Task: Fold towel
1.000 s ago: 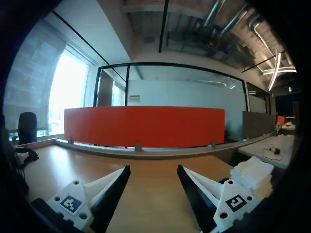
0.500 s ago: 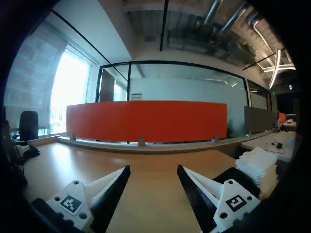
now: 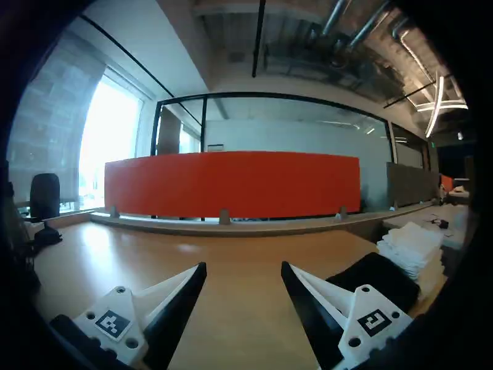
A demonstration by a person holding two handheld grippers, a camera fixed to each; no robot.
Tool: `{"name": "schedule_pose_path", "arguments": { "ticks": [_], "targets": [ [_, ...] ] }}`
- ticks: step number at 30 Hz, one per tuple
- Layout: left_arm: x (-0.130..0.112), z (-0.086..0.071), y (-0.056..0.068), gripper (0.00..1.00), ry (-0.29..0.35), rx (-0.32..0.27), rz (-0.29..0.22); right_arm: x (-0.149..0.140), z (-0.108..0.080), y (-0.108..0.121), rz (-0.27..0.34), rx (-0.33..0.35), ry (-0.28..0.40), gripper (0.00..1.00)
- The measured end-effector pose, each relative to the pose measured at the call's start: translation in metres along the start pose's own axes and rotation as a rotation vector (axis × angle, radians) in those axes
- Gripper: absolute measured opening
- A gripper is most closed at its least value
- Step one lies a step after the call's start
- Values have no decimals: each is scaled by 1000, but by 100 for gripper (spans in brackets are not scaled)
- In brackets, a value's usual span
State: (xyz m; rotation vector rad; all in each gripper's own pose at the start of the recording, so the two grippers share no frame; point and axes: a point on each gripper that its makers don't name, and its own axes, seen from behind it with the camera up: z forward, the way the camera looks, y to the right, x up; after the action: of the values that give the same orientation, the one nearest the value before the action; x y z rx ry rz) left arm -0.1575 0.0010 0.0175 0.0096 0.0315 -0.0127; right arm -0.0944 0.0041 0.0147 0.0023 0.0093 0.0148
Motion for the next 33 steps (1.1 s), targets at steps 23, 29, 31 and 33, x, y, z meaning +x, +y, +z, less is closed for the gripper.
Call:
{"name": "schedule_pose_path", "arguments": {
  "ticks": [23, 29, 31, 33],
  "targets": [
    [0, 0, 0, 94, 0, 0, 0, -2, -5, -1, -14, 2, 16, 93],
    [0, 0, 0, 94, 0, 0, 0, -2, -6, 0, -12, 0, 17, 93],
    [0, 0, 0, 94, 0, 0, 0, -2, -6, -1, -12, 1, 17, 93],
    [0, 0, 0, 94, 0, 0, 0, -3, -7, -1, -12, 2, 17, 93]
  ]
}}
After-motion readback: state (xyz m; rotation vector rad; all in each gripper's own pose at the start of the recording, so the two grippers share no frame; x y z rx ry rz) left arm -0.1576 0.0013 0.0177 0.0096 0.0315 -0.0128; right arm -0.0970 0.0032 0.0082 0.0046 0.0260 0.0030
